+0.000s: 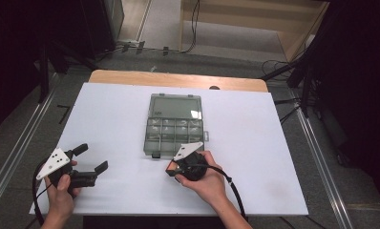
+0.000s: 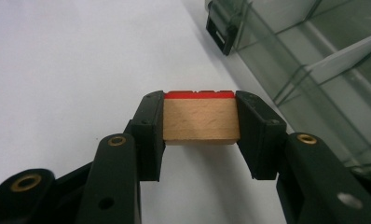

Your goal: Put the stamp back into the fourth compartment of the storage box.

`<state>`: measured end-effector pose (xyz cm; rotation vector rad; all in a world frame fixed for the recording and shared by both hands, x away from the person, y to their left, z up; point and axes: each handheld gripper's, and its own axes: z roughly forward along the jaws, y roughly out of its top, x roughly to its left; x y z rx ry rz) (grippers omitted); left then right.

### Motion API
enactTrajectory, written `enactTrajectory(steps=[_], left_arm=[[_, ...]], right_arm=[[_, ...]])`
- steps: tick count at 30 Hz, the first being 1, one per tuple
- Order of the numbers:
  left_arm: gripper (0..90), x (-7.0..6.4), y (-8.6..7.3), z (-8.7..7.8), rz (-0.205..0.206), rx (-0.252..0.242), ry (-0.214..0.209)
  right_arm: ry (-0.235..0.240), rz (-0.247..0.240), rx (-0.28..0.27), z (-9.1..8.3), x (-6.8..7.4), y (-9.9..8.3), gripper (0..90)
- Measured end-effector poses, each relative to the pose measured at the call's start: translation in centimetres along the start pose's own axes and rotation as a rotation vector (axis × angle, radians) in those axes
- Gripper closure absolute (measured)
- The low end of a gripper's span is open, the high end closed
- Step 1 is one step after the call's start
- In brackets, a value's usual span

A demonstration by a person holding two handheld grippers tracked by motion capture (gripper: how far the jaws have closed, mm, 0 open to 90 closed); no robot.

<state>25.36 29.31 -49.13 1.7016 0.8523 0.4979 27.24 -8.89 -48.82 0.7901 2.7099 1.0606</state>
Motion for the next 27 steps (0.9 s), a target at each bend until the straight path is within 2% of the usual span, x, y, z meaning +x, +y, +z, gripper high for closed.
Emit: enactTrajectory(steps=[10,13,17,27], left_arm=[[0.0,0.0,-0.1,0.1,0.001,0.008,-0.008],[0.0,0.0,-0.1,0.0,0.006,0.003,-0.027],[0.0,-0.1,-0.1,-0.1,0.012,0.002,-0.032],[0.0,0.0,-0.1,-0.3,0.006,-0.012,-0.023]], right_arm=[[0.013,0.020,-0.036,-1.8,-0.9,0.2,53.6],[0.014,0.020,-0.034,-2.0,-1.1,0.1,53.5],[0.020,0.018,-0.036,-2.1,-1.2,0.0,53.5],[0.038,0.020,-0.034,-2.3,-1.4,0.1,53.5]])
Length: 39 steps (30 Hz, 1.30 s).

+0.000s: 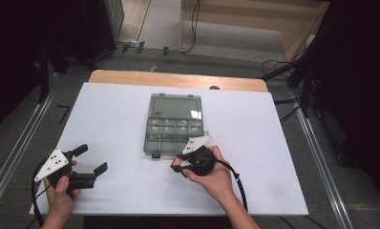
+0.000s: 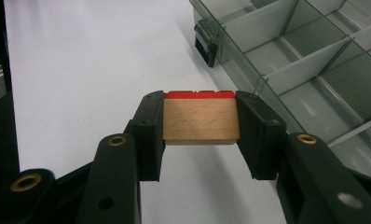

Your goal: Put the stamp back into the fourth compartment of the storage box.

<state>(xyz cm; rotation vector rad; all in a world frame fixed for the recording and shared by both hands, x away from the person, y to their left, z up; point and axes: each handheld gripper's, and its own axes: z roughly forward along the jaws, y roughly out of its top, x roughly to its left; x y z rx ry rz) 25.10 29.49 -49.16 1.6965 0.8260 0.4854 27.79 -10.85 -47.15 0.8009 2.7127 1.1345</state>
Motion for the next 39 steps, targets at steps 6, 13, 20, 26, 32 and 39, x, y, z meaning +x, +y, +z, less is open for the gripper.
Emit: enactTrajectory(steps=[6,13,20,26,32,39], left_arm=[[0.0,0.1,0.0,0.0,-0.010,-0.008,-0.002],[0.0,0.1,-0.1,-0.1,-0.010,-0.019,0.001],[0.0,0.2,-0.1,-0.1,-0.013,-0.027,0.004],[0.0,0.1,-0.1,0.0,-0.004,-0.019,-0.001],[0.0,0.1,-0.1,0.0,-0.004,-0.022,0.010],[0.0,0.1,-0.1,0.0,-0.003,-0.020,0.011]], right_arm=[[-0.002,0.005,-0.005,-0.3,-0.4,0.1,53.5],[-0.003,0.018,-0.012,-0.9,-0.9,0.2,53.5],[-0.012,0.025,-0.013,-1.4,-1.3,0.5,53.5],[-0.019,0.029,-0.018,-1.8,-1.9,0.7,53.5],[-0.029,0.031,-0.009,-2.1,-2.2,1.1,53.5],[-0.026,0.044,-0.009,-2.5,-2.9,1.2,53.5]])
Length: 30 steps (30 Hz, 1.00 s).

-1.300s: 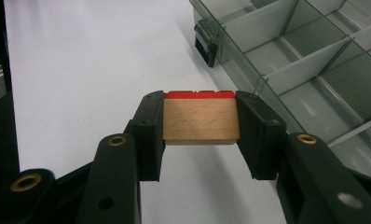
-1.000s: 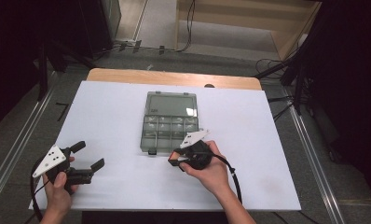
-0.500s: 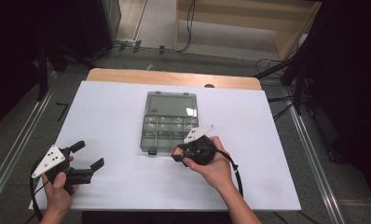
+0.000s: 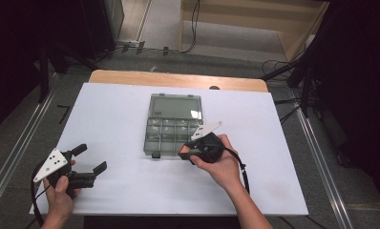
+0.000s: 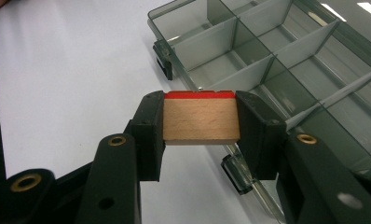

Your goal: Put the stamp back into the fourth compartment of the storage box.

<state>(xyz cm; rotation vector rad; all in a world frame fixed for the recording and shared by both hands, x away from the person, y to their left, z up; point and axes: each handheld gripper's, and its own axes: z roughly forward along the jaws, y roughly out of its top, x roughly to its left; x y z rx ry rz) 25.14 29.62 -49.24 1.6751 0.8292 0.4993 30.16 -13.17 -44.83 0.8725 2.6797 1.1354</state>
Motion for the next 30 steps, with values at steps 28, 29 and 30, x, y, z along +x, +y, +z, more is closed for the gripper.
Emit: enactTrajectory(steps=[28,29,30], left_arm=[[0.0,0.0,0.0,-0.1,-0.007,-0.003,0.008],[0.0,0.0,0.0,-0.1,-0.007,-0.004,0.007],[0.0,0.0,0.0,0.0,-0.007,-0.005,0.005]], right_arm=[[-0.012,0.024,-0.008,-1.1,-1.9,1.2,53.5],[-0.021,0.017,-0.005,-1.2,-1.9,1.2,53.5],[-0.029,0.008,-0.005,-1.2,-1.9,1.2,53.5]])
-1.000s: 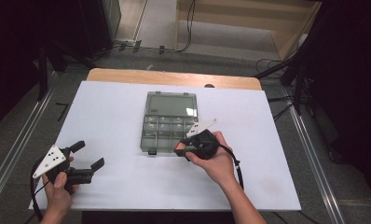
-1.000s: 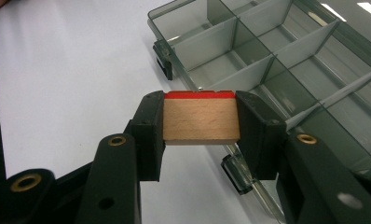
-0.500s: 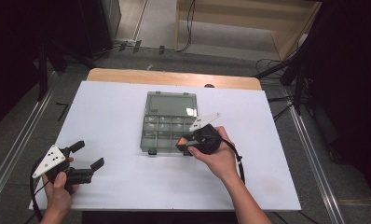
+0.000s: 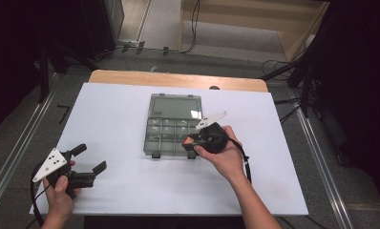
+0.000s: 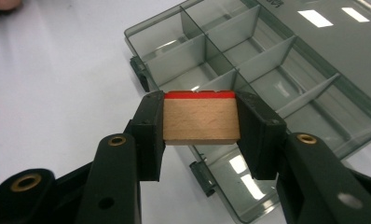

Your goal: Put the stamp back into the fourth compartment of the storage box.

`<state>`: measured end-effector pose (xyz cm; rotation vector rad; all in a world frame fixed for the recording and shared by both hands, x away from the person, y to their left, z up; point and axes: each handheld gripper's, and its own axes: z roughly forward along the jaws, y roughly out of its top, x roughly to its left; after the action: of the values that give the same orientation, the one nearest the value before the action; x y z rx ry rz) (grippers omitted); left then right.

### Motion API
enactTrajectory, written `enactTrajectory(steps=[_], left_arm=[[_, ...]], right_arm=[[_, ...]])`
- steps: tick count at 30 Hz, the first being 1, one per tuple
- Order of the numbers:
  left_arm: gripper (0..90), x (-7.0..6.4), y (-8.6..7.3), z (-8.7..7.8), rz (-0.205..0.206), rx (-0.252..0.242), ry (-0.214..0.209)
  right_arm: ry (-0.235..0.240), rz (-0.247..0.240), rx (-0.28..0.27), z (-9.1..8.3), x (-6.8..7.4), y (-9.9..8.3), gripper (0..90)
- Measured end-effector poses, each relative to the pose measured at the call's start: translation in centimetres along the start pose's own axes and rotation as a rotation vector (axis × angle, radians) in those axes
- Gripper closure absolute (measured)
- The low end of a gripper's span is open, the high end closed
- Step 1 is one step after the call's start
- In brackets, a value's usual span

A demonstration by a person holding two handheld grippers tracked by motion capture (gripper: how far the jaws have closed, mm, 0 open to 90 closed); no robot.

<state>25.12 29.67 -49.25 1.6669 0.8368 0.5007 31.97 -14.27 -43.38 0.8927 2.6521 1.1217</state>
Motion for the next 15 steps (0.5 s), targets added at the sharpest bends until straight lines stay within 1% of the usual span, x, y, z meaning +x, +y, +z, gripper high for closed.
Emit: enactTrajectory(steps=[2,10,15], left_arm=[[0.0,0.0,0.0,0.0,0.002,0.004,0.004],[0.0,0.2,0.0,0.0,-0.013,-0.004,0.001],[0.0,0.2,0.0,0.0,-0.015,-0.005,0.004]], right_arm=[[-0.010,0.003,0.001,-0.1,-0.1,0.1,53.6],[-0.009,0.019,0.002,0.1,-1.2,0.5,53.6],[-0.005,0.046,-0.012,0.2,-2.1,0.8,53.5]])
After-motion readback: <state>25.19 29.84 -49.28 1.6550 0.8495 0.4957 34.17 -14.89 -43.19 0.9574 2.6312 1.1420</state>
